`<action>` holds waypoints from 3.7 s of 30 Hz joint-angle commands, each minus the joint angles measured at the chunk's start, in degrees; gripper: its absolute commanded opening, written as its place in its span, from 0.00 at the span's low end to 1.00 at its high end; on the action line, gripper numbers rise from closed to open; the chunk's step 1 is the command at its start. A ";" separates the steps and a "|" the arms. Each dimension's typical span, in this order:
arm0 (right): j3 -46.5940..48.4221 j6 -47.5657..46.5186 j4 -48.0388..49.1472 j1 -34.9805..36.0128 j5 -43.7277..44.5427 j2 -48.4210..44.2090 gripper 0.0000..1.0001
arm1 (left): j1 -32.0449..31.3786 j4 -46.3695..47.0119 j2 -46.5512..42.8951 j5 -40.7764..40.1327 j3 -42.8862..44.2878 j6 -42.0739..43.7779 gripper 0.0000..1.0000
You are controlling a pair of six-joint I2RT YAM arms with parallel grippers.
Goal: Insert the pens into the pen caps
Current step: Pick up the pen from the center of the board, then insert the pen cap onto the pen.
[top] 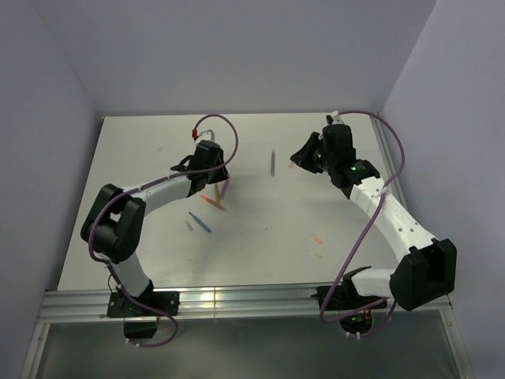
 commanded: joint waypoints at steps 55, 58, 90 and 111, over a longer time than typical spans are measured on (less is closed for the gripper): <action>0.38 -2.89 5.73 0.31 -6.33 -1.36 0.00 | -3.23 -9.38 13.69 -1.78 9.52 8.68 0.18; 0.38 -2.98 5.82 0.31 -6.33 -1.27 0.00 | -3.31 -9.12 13.70 -1.17 9.44 8.59 0.00; 1.35 -2.01 21.46 4.96 -17.40 -5.23 0.00 | 0.46 58.21 -18.29 54.91 -20.45 -21.64 0.00; 5.83 -1.22 22.69 7.16 -15.82 -1.54 0.00 | 0.38 56.09 -19.00 54.64 -20.80 -20.32 0.00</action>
